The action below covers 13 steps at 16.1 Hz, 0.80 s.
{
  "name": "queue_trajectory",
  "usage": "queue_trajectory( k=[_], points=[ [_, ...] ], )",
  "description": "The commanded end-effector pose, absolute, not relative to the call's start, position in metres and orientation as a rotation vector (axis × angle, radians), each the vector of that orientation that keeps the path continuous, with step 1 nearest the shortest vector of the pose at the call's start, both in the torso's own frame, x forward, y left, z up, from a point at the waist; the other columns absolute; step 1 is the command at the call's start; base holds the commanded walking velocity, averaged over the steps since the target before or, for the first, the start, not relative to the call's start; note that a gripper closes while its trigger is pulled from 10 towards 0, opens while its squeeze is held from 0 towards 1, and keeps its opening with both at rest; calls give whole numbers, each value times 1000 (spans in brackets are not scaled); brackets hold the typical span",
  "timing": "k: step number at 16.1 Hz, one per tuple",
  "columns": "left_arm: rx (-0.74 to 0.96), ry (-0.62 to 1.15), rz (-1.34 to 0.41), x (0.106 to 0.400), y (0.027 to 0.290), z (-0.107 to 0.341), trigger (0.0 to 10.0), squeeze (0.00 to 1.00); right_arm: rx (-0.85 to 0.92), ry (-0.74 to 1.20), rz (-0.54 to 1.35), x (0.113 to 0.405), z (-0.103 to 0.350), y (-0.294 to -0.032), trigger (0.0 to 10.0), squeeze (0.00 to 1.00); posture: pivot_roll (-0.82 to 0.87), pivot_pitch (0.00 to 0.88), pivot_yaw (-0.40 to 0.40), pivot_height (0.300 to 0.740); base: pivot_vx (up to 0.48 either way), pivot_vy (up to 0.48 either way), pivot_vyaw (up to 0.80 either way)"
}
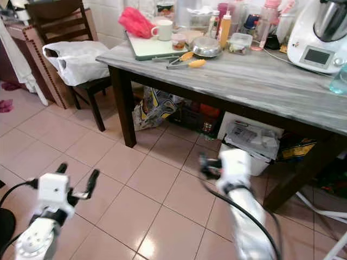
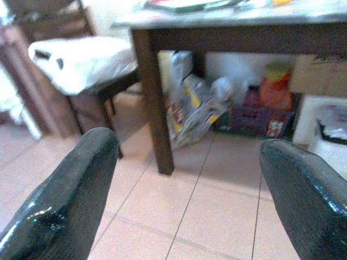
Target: Setting the table
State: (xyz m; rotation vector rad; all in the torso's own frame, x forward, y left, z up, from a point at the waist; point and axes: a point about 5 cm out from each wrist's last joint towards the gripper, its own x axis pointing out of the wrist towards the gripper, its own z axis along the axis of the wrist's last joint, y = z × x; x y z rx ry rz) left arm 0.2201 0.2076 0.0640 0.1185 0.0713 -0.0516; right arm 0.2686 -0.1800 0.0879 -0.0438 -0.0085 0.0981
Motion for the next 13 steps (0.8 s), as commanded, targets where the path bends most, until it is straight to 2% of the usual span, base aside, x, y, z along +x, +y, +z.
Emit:
queue_trajectory(
  k=[1,6,8,13],
  points=[
    [111,69,-37,221,213,70,10000,0,-24,-19,79,266,94,-180,10000,0,-10,0,0,740,0,0,0],
    [108,96,-137,222,202,66,10000,0,7,22,30,232,89,-174,10000,0,-72,0,25,740,0,0,0],
    [95,93,-165,223,194,68,10000,0,-20,8,73,228,96,-166,10000,0,-92,0,29,740,0,0,0],
    [86,76,-204,238,175,83,10000,0,-19,19,52,227,101,-169,10000,0,-115,0,29,740,0,0,0]
  ],
)
